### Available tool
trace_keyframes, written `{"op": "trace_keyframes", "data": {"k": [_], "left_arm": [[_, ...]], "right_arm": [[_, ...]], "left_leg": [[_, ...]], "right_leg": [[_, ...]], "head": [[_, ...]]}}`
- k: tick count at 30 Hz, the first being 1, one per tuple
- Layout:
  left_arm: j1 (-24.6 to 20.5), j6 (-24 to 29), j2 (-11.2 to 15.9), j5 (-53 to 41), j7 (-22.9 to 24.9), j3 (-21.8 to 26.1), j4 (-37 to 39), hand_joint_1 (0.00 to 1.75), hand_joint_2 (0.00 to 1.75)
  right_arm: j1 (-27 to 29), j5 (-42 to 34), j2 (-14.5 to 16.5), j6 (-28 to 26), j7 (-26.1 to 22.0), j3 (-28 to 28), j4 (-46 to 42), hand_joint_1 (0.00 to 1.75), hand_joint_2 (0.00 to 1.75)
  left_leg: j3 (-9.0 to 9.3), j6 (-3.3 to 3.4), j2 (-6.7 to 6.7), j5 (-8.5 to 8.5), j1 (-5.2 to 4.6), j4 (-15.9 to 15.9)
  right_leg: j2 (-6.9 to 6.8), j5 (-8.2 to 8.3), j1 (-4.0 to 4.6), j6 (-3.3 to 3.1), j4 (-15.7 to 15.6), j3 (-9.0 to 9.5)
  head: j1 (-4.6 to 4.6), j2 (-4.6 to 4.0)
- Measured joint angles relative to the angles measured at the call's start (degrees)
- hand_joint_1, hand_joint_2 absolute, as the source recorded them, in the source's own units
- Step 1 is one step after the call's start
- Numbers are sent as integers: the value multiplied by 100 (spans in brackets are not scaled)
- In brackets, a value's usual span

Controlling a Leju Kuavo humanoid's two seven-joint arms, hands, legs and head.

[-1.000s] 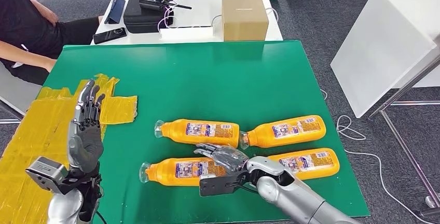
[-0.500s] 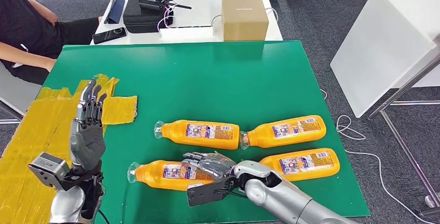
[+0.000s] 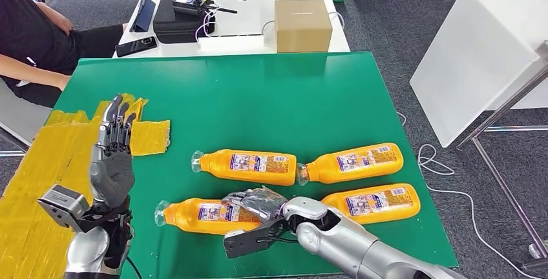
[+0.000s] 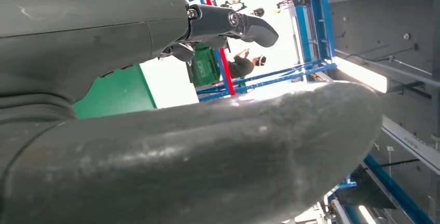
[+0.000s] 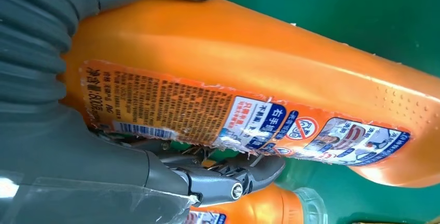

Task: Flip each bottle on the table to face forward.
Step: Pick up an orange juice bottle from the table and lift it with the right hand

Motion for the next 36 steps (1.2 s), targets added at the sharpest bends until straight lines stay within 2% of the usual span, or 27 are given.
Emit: {"op": "trace_keyframes", "data": {"k": [11,15,18,21,25,30,33,36], "left_arm": [[-23,295,0,281,0,-19,16,0,0],[72,757,-105,699,-141,89,-160,0,175],[241,1247,-275,1209,-256,344,-474,0,175],[418,1602,-408,1489,-307,651,-757,0,175],[591,1744,-519,1682,-236,1018,-955,0,175],[678,1324,-544,2086,186,1212,-939,0,175],[682,765,-537,2639,561,1254,-817,0,175],[706,317,-522,3002,790,1260,-653,0,175]], "right_arm": [[-28,300,224,-519,183,136,543,175,175],[186,164,252,-1088,225,-27,557,175,175],[562,-21,207,-1494,136,-456,271,175,175],[1107,-216,109,-1648,-196,-1034,-384,175,175],[1958,-405,-22,-1671,-642,-1836,-1608,175,175],[2474,-562,-68,-1470,-910,-2588,-2680,175,175],[2572,-870,-102,-1179,-1077,-2888,-2951,175,175],[2593,-979,-106,-1117,-1198,-3132,-3065,175,175]], "left_leg": [[74,-5,25,-7,1,-4],[77,-4,25,-5,2,-4],[74,-4,24,-4,3,-4],[56,-4,10,-1,6,-3],[4,-4,1,-1,8,-2],[-23,-3,1,-2,7,-1],[-28,-3,2,-3,6,-1],[-30,-3,3,-3,5,-1]], "right_leg": [[15,0,6,-5,-7,70],[15,10,6,-18,-6,75],[15,10,7,-18,-6,72],[9,9,11,-18,-4,61],[7,8,9,-18,-1,13],[7,8,8,-18,-2,-17],[8,8,4,-18,-3,-21],[8,8,3,-18,-3,-23]], "head": [[1,0],[2,0],[1,0],[2,0],[1,0],[1,0],[2,0],[2,0]]}}
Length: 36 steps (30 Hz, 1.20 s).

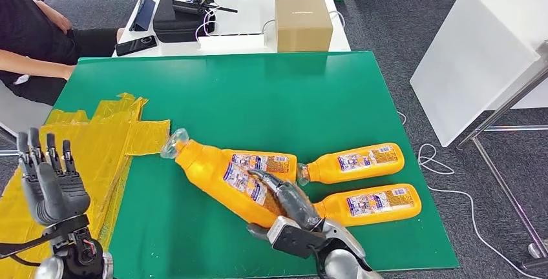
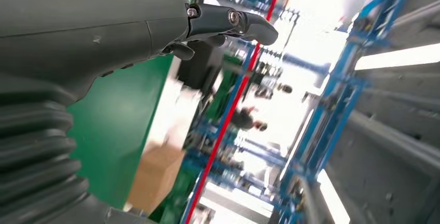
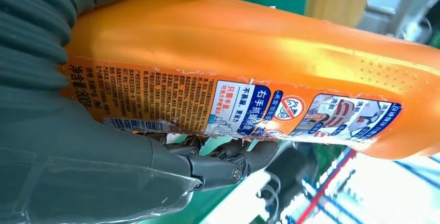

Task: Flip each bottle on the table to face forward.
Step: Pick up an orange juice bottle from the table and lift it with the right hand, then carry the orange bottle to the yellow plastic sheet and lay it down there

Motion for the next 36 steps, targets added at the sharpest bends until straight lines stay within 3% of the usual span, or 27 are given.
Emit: {"op": "trace_keyframes", "data": {"k": [4,8,11,20,36], "left_arm": [[55,-553,49,364,325,-12,146,0,175],[321,-2599,340,1446,975,-329,521,0,175],[524,-3420,566,1639,949,-666,838,0,175],[640,-3590,963,1419,668,-1329,1044,0,175],[577,-3312,1092,1243,585,-1536,1044,0,175]], "right_arm": [[-1,-75,-2,68,-30,-188,-84,175,175],[-115,-311,1,363,-165,-359,-66,175,175],[-285,-361,19,509,-227,-471,30,175,175],[-518,-198,244,615,-244,-455,262,175,175],[-702,108,687,654,-76,200,664,175,175]], "left_leg": [[-2,0,0,0,-1,0],[-10,0,8,0,0,-1],[-10,0,15,0,0,-1],[-13,-1,13,0,1,-1],[-16,-1,12,1,2,-1]], "right_leg": [[0,0,1,0,0,-3],[4,0,1,0,2,-10],[7,0,2,0,1,-13],[4,0,3,0,2,-13],[3,0,2,0,3,-14]], "head": [[-1,0],[-1,0],[0,0],[-1,0],[0,0]]}}
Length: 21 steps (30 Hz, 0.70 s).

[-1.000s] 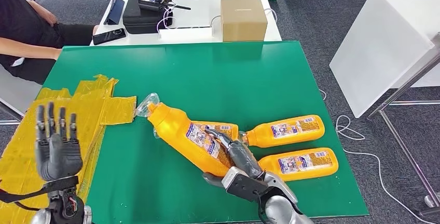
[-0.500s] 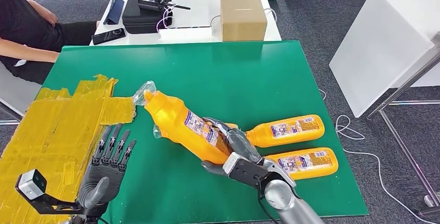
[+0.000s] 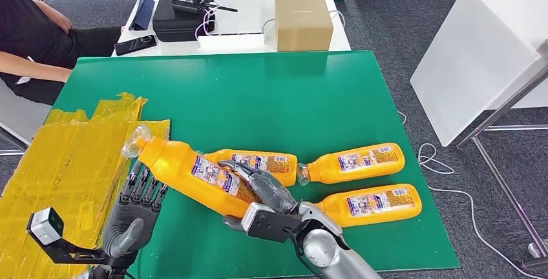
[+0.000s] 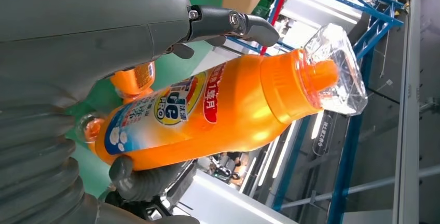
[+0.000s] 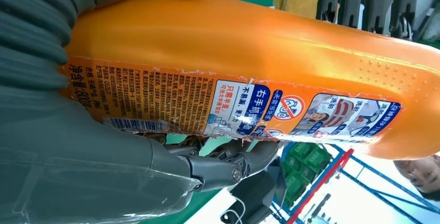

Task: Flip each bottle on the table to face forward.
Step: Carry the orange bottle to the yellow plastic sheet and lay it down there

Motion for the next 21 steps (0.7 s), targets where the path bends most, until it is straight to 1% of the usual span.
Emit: {"op": "trace_keyframes", "data": {"k": [4,10,16,18,21], "left_arm": [[-4,52,1,-110,-10,2,0,0,175],[-64,221,-7,-407,-56,4,2,0,175],[-234,781,-32,-1483,-275,-7,-1,0,175],[-283,873,-49,-1643,-280,-20,-2,0,175],[-318,905,-60,-1699,-292,-54,-1,131,175]], "right_arm": [[-69,36,62,28,61,252,97,175,175],[-230,60,243,49,168,786,406,175,175],[-421,-4,502,-10,316,1188,922,175,175],[-483,-18,585,-19,351,1266,1071,175,175],[-568,-28,671,-22,380,1354,1231,175,175]], "left_leg": [[0,0,1,0,0,0],[0,0,1,0,0,0],[2,-2,1,2,1,0],[3,-2,1,2,1,0],[7,-2,1,2,1,0]], "right_leg": [[0,0,0,0,0,0],[0,0,4,0,0,-2],[0,0,5,0,1,-1],[0,0,5,0,2,-2],[1,0,5,0,2,-2]], "head": [[0,0],[-1,0],[1,0],[1,0],[1,0]]}}
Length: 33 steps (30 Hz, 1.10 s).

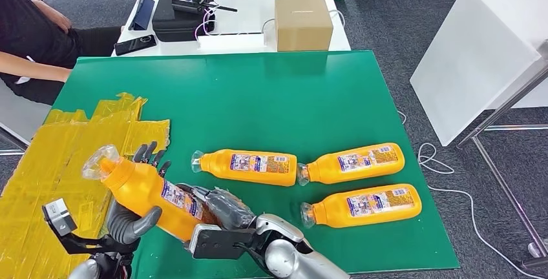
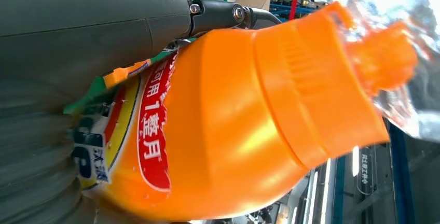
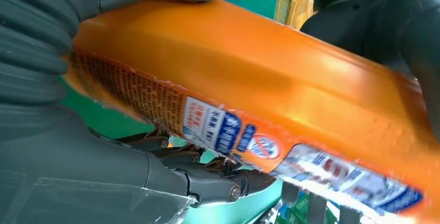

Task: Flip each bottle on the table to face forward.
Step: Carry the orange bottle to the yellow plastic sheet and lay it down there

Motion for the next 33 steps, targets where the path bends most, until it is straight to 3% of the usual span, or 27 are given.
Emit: {"op": "trace_keyframes", "data": {"k": [1,24,25,26,28,29,30,33], "left_arm": [[-3,1,-1,-5,-19,-12,0,175,175],[-100,36,-61,-263,-211,-102,1,175,175],[-101,35,-61,-258,-213,-101,1,175,175],[-102,38,-62,-254,-216,-100,1,175,175],[-104,61,-63,-257,-225,-98,1,175,175],[-106,95,-66,-271,-232,-96,-1,175,175],[-111,147,-71,-296,-242,-88,-7,175,175],[-162,480,-85,-532,-339,55,-70,175,175]], "right_arm": [[-21,-5,22,1,9,25,43,175,175],[-164,-22,149,-198,13,139,589,175,175],[-164,-1,148,-236,13,138,590,161,175],[-164,29,144,-293,12,136,590,117,175],[-165,105,122,-418,11,121,581,30,87],[-162,159,100,-487,11,104,566,0,44],[-157,216,68,-553,14,72,535,0,0],[-134,349,-122,-728,53,-165,314,0,0]], "left_leg": [[0,0,0,0,0,0],[0,0,1,-1,-1,0],[0,0,1,-1,-1,0],[0,0,1,-1,-1,0],[0,0,2,-1,-1,0],[-1,0,2,-1,-1,1],[-1,0,1,-1,-2,1],[-2,1,-1,0,-2,1]], "right_leg": [[0,0,0,0,0,-1],[1,0,1,0,-1,-5],[1,0,1,0,-1,-5],[1,0,0,0,-1,-5],[1,0,0,0,-1,-5],[1,0,0,0,-1,-5],[1,0,0,0,-1,-5],[0,0,-1,0,-1,-4]], "head": [[1,0],[-1,0],[-1,0],[-1,0],[-2,0],[-1,0],[-1,0],[0,0]]}}
